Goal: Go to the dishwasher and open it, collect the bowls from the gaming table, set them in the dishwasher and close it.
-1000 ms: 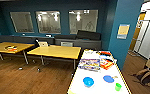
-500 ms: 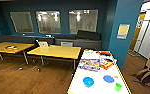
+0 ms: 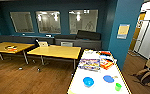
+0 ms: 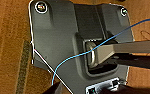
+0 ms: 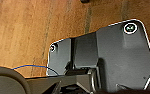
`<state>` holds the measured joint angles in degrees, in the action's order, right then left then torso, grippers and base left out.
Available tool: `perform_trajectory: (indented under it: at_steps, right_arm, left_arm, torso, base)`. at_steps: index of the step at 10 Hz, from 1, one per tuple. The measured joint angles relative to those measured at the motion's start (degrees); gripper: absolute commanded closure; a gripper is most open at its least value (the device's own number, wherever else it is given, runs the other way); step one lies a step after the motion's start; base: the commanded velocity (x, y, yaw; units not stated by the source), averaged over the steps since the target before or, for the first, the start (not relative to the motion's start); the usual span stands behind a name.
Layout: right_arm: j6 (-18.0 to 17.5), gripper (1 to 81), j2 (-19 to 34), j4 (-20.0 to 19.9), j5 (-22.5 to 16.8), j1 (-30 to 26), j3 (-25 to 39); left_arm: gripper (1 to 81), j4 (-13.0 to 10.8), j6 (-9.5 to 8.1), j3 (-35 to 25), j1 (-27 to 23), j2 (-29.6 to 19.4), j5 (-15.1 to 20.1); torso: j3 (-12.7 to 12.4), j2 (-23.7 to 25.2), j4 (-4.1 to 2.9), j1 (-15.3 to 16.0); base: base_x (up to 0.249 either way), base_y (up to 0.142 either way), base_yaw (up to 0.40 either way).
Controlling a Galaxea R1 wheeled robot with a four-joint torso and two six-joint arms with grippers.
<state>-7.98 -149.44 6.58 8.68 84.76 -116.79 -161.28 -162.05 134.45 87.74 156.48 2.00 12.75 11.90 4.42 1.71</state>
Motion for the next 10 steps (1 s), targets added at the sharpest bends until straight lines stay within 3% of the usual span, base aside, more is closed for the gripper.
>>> perform_trajectory:
  at_steps: [2, 8, 9, 10]
  right_arm:
    - [0.0, 1.0, -0.1, 0.0, 0.0, 0.0, -0.4]
    - [0.0, 1.0, -1.5, 0.0, 0.0, 0.0, -2.0]
    - [0.0, 1.0, -1.5, 0.0, 0.0, 0.0, -2.2]
    - [0.0, 1.0, -1.5, 0.0, -0.1, 0.0, -2.2]
  left_arm:
    - [1.0, 0.0, 0.0, 0.1, 0.7, -0.1, 3.7]
    - [1.0, 0.0, 0.0, 0.5, 0.1, 2.2, 1.1]
    - [1.0, 0.0, 0.0, 0.8, 0.3, 2.2, 1.4]
    - [1.0, 0.0, 0.0, 1.2, 0.5, 2.0, 3.9]
  torso:
    - [0.0, 0.0, 0.0, 0.0]
    - [0.0, 0.0, 0.0, 0.0]
    - [0.0, 0.0, 0.0, 0.0]
    - [0.0, 0.0, 0.0, 0.0]
  base:
    - [0.0, 0.0, 0.0]
    - [0.0, 0.0, 0.0]
    - [0.0, 0.0, 0.0]
    - [0.0, 0.0, 0.0]
